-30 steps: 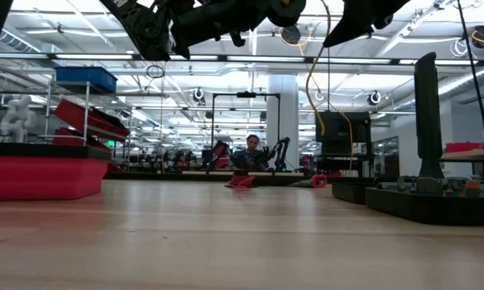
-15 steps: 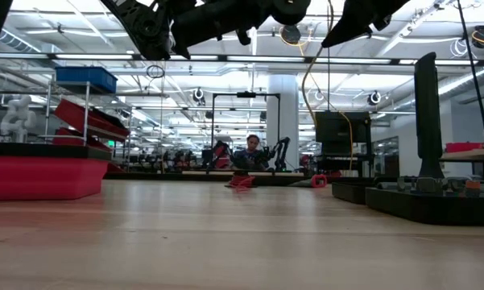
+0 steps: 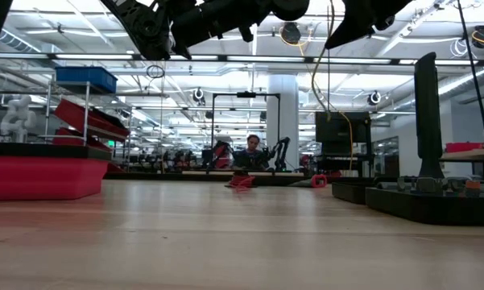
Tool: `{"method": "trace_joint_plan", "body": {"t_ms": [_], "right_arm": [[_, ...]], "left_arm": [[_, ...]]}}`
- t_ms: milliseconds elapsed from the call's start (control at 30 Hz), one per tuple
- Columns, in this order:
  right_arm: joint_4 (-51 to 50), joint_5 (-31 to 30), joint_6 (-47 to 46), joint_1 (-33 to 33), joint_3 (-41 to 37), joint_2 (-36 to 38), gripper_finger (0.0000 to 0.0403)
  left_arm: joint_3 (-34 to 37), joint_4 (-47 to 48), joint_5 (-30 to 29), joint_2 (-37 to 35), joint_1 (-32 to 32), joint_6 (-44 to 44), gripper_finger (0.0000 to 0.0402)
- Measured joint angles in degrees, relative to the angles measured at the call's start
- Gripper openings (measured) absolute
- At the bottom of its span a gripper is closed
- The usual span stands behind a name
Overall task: Coil cords
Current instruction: Coil the yellow wire onto the spool
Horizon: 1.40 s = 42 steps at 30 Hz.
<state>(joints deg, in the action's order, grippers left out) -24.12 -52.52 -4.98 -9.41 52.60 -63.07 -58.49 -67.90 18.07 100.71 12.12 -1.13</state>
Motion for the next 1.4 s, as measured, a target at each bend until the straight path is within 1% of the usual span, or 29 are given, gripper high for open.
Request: {"method": "trace_joint_plan", "body": {"t_ms": [167, 300, 467, 567, 700, 800, 900, 1100, 1233, 1400], "right_arm": [[-0.5, 0.0, -0.4, 0.1, 0.0, 0.0, 0.0001], [-2.9, 0.9, -2.8, 0.1, 0.0, 0.0, 0.0001], [-2.2, 2.3, -4.9, 0.1, 0.0, -1.4, 0.0], [1.5, 2.5, -4.3, 0.9, 0.0, -4.2, 0.0], [9.7, 3.3, -0.3, 2.9, 0.0, -9.0, 0.0], [15.5, 3.6, 2.5, 4.1, 0.0, -11.5, 0.0], [19.6, 5.1, 4.0, 5.0, 0.0, -12.3, 0.0], [20.1, 4.9, 4.0, 5.0, 0.0, -11.8, 0.0], [20.1, 4.9, 3.7, 4.9, 0.0, -11.8, 0.0], [19.5, 5.2, 2.3, 4.9, 0.0, -11.8, 0.0]], "left_arm": [[0.0, 0.4, 0.8, 0.0, 0.0, 0.1, 0.0006], [0.0, 0.9, 0.8, 0.0, 0.5, 0.4, 0.0006], [0.0, 0.2, -2.3, 0.0, 0.8, 1.2, 0.0006], [0.0, -1.7, -4.7, 0.4, 0.7, 1.5, 0.0006], [-0.1, -3.2, -9.2, 1.0, 0.3, 2.7, 0.0006], [-0.1, -3.8, -9.7, 2.5, 0.2, 3.2, 0.0006], [-0.1, -3.7, -10.8, 4.2, 0.2, 3.5, 0.0006], [-0.2, -5.3, -11.6, 6.4, 0.5, 5.2, 0.0006], [-0.3, -5.6, -12.3, 6.6, 0.4, 8.5, 0.0006], [-0.3, -5.3, -12.4, 6.7, 0.4, 9.0, 0.0006]]}}
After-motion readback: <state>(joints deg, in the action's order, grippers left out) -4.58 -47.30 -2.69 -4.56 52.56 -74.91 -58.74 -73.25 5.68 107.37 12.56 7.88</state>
